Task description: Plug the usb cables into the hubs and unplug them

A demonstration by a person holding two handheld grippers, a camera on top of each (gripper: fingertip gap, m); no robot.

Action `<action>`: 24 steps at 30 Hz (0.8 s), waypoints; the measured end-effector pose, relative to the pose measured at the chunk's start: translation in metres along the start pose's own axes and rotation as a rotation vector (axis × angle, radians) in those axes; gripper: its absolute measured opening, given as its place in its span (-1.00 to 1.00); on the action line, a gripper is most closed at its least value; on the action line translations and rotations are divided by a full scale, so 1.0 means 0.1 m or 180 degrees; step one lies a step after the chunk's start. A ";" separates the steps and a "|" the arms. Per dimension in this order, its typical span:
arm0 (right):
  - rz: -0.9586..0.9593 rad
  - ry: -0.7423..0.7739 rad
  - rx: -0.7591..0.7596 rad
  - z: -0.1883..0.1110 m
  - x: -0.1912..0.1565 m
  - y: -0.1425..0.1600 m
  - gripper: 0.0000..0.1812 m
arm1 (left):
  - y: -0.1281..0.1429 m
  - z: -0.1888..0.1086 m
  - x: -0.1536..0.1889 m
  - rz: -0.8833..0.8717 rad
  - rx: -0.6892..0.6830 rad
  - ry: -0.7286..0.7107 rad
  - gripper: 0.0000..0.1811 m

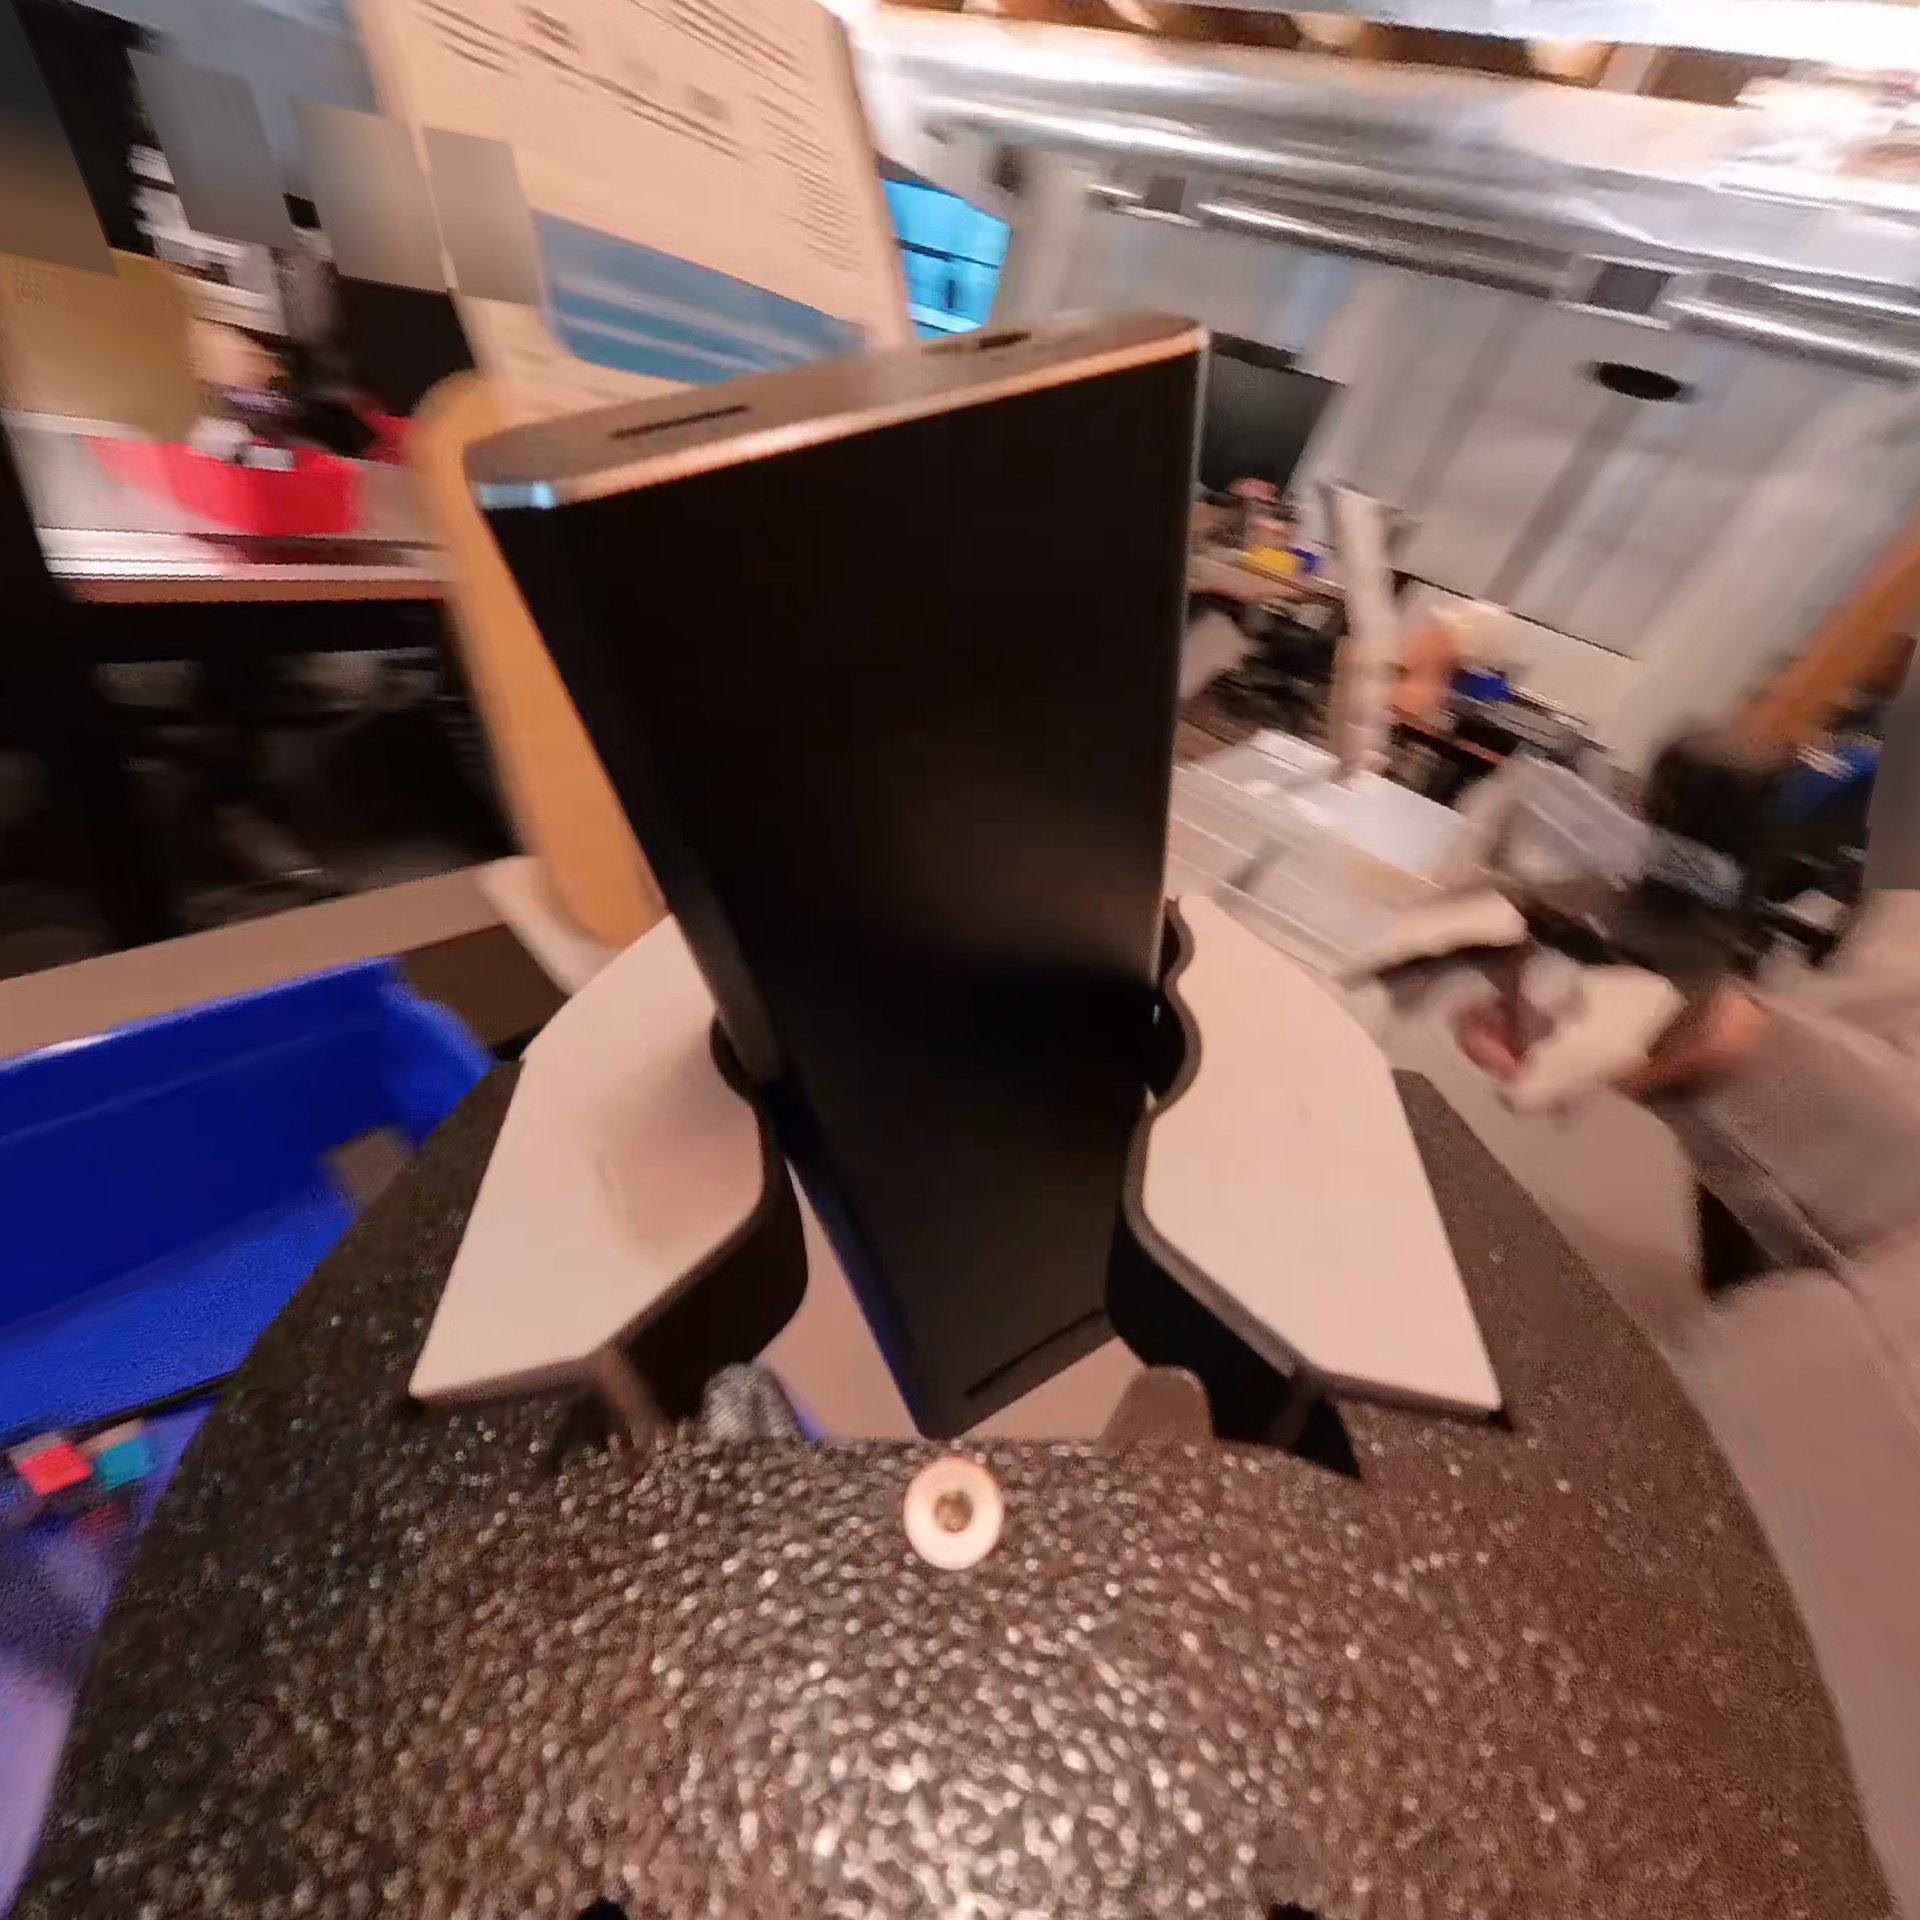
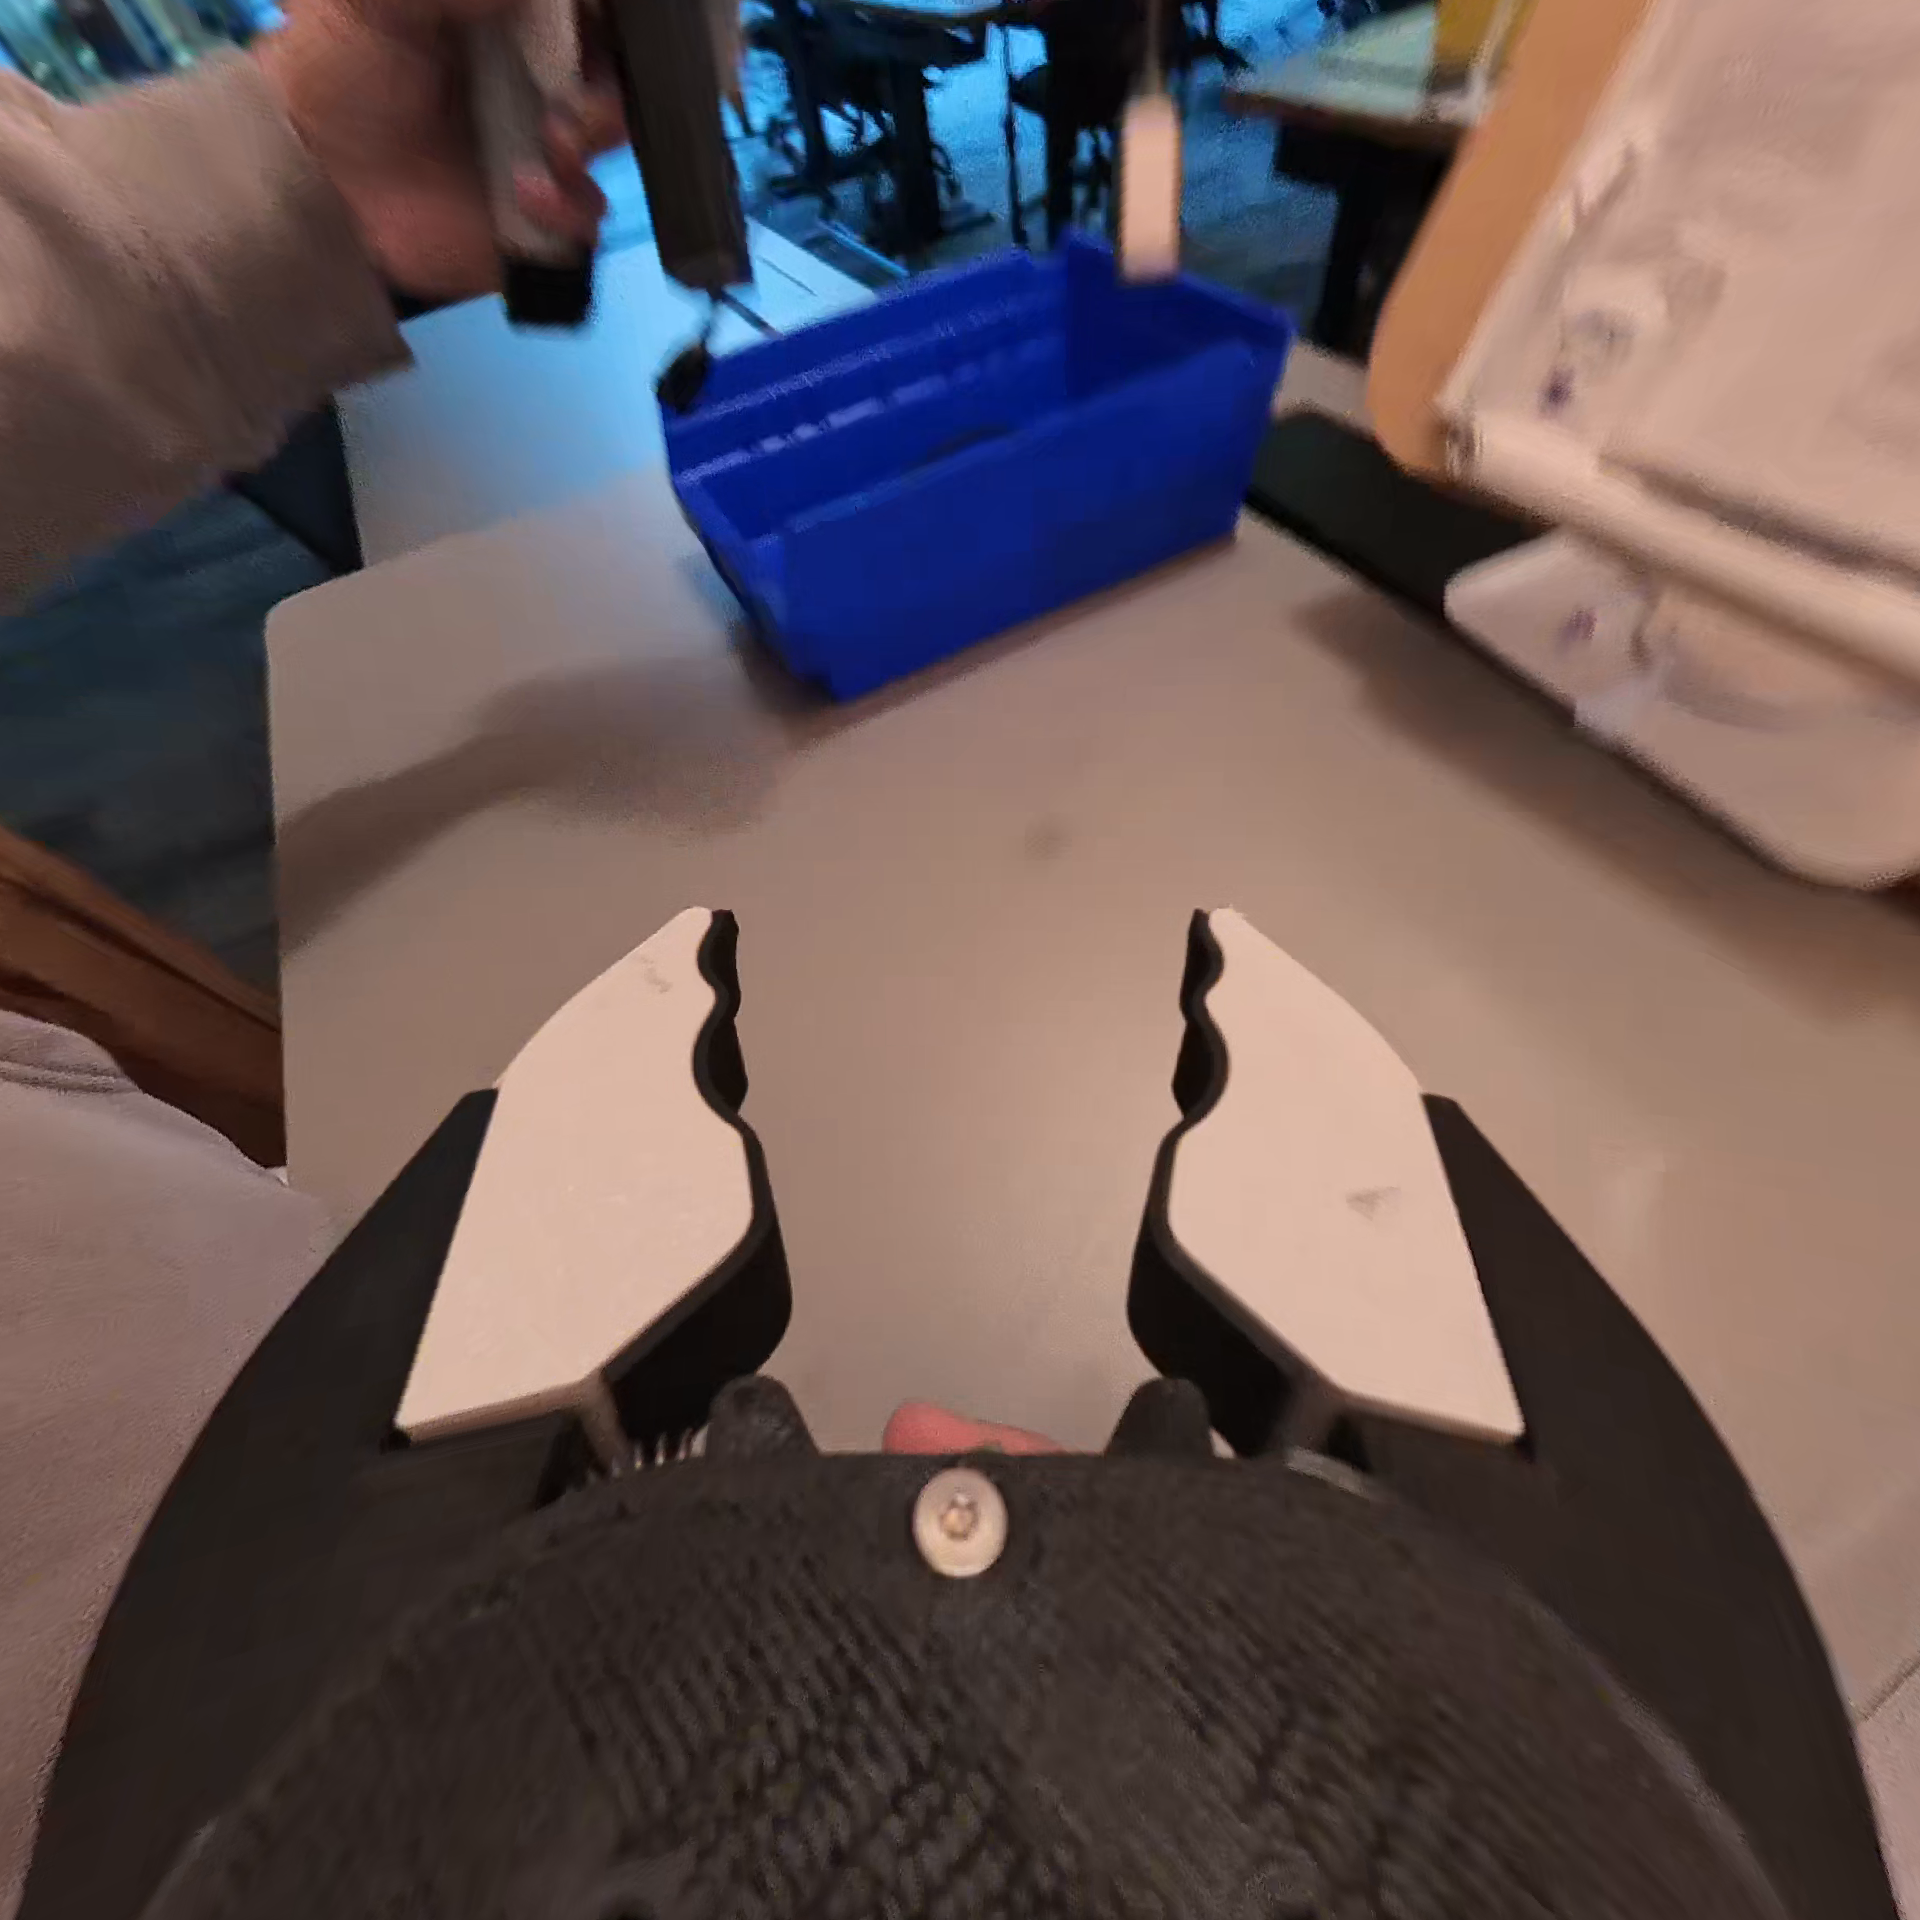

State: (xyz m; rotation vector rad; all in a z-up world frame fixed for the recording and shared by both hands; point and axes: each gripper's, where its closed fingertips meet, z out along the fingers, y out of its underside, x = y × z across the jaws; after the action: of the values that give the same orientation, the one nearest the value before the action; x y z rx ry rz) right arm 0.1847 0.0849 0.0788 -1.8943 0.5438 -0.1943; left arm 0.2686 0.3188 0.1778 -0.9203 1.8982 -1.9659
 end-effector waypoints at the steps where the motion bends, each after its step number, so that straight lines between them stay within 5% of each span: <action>1: -0.0204 -0.0064 0.0072 -0.01 -0.06 -0.20 -0.11 | 0.14 0.07 0.21 0.0031 -0.0094 0.0237 -0.21; 5: -0.0882 -0.0403 0.0417 -0.02 -0.32 -0.95 -0.12 | 0.74 0.42 0.97 0.0205 -0.0603 0.1069 -0.21; 10: -0.1402 -0.1206 0.0501 0.19 -0.55 -1.15 -0.03 | 1.28 0.77 1.64 0.0419 -0.1135 0.1934 -0.21; 13: -0.1102 -0.1993 0.0175 0.20 -0.71 -0.92 -0.04 | 1.44 0.87 1.90 0.0542 -0.1284 0.2307 -0.22; 17: -0.0785 -0.2077 0.0410 0.22 -0.73 -0.87 -0.35 | 1.55 0.93 2.06 0.0644 -0.1338 0.2489 -0.22; 24: -0.0928 -0.1877 0.0414 0.14 -0.76 -0.75 -0.37 | 1.68 1.02 2.10 0.0822 -0.1435 0.2297 -0.21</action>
State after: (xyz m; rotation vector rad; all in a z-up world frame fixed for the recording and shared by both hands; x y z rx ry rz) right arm 0.1443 0.1536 0.1515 -1.7834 -0.1413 0.1397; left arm 0.1277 0.0945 0.0648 0.0124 2.7509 -1.8843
